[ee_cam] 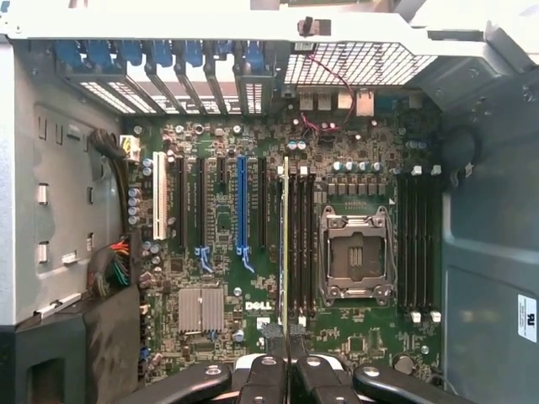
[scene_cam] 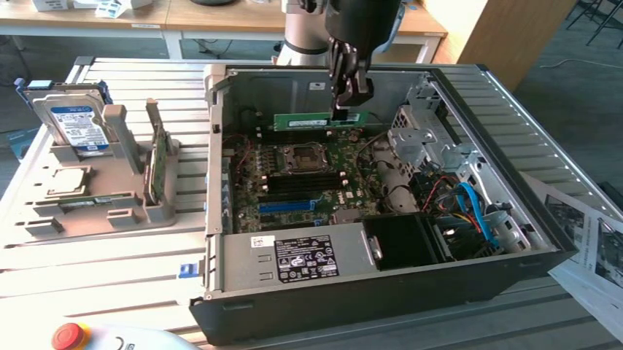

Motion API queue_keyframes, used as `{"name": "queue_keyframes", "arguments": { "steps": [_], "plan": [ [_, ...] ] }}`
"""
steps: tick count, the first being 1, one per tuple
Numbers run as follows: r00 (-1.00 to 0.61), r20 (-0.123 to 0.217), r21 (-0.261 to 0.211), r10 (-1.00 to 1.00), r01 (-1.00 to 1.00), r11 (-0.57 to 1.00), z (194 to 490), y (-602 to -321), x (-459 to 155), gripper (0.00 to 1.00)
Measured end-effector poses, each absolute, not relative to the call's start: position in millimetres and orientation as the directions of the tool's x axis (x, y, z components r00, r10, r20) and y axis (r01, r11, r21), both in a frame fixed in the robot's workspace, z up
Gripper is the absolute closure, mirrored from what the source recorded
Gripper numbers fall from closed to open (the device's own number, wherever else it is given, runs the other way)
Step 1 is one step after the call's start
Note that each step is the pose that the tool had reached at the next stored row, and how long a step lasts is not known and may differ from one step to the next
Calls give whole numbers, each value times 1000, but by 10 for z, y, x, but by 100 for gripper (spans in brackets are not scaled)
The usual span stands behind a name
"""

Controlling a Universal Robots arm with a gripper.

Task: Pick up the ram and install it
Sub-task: 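Pick up the ram and move it above insertion slot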

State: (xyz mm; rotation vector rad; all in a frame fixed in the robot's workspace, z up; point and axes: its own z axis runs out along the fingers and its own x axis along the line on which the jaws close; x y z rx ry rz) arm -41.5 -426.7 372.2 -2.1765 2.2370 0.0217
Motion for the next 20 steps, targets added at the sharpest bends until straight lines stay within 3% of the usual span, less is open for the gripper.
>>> {"name": "queue_keyframes", "arguments": {
  "steps": [20],
  "plan": [
    [-29,-24,-4,-999,-1000,29,3539,-4266,-416,88]
  ]
}}
